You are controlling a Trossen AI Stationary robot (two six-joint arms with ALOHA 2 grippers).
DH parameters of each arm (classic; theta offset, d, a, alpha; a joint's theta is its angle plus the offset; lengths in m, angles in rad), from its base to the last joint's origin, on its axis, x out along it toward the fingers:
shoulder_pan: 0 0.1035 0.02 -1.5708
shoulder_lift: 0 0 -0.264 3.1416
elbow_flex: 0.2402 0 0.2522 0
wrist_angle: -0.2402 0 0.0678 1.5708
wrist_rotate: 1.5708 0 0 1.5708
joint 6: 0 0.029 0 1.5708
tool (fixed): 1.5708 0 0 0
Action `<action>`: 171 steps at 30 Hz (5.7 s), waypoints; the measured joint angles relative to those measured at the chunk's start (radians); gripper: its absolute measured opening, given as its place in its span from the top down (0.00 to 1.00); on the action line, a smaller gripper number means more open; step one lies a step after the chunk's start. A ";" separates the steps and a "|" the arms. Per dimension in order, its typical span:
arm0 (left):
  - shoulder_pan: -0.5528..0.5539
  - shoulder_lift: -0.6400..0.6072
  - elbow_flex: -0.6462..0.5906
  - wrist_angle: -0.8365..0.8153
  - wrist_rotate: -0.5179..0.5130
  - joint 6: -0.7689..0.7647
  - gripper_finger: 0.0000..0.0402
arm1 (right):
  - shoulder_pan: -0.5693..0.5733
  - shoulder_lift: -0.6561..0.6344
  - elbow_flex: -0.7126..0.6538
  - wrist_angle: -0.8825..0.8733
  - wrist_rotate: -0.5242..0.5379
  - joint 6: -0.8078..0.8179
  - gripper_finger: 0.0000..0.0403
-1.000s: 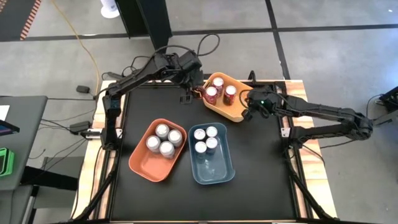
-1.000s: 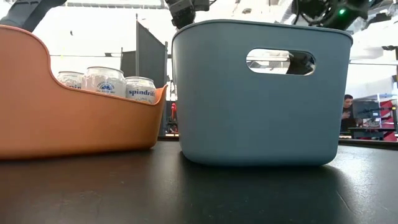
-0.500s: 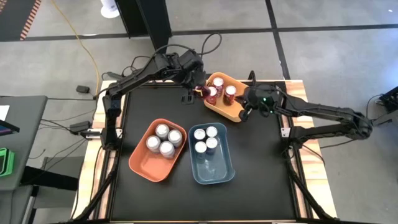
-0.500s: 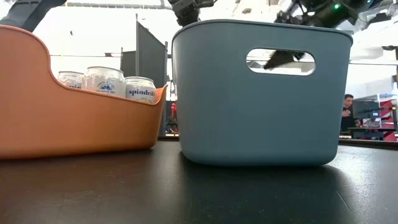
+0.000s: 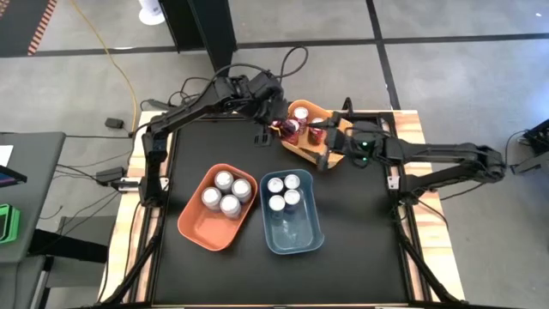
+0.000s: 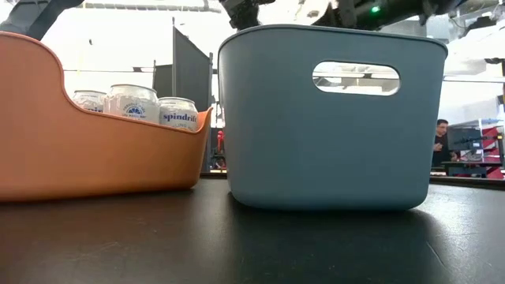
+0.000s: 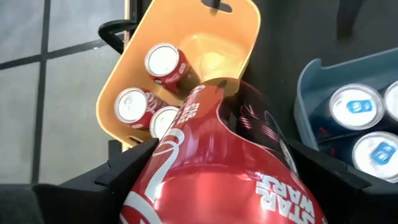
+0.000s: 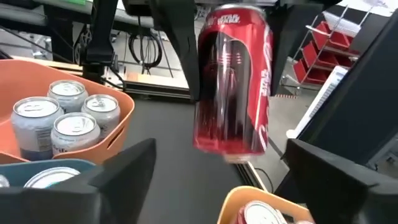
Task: Sort soda cans
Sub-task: Put the red soda can into the yellow bin
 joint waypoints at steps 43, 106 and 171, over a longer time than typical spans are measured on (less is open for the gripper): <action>-0.012 0.001 0.000 -0.012 0.000 -0.198 0.23 | 0.018 0.514 0.407 -0.007 0.217 -0.027 0.22; 0.079 0.166 0.041 0.328 0.334 -0.163 0.10 | -0.094 0.088 -0.270 0.349 0.168 0.170 0.24; 0.072 0.266 -0.019 0.526 0.404 -0.283 0.26 | -0.113 0.084 -0.270 0.261 0.175 0.136 0.16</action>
